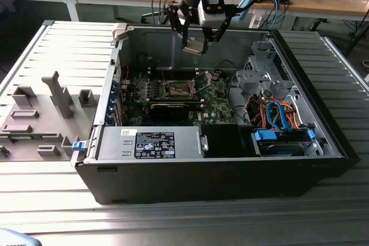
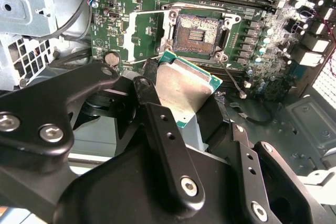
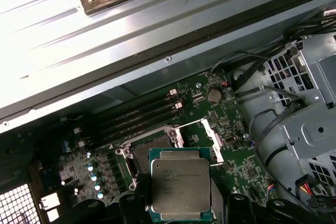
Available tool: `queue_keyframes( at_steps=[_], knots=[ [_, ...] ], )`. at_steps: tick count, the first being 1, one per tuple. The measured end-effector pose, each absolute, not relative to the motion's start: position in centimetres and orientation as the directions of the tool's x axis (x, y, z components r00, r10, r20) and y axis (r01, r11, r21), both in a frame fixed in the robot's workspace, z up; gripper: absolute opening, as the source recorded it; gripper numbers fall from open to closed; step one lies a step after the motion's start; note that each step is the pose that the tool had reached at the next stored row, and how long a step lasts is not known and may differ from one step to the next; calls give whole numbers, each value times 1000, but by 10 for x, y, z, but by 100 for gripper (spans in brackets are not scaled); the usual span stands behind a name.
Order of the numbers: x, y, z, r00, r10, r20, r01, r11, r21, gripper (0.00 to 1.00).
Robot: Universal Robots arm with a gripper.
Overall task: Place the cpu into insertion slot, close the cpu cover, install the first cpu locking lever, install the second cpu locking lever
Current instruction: 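Place the cpu into insertion slot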
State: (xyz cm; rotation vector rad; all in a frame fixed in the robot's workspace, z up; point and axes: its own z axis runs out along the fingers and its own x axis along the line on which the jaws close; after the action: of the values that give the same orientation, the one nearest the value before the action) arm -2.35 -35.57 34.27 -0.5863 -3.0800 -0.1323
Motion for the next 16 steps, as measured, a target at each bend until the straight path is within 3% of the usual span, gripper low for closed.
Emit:
queue_keyframes(
  at_steps=[16],
  knots=[
    [-24,-356,343,-925,380,19,381,921,82,55]
  ],
)
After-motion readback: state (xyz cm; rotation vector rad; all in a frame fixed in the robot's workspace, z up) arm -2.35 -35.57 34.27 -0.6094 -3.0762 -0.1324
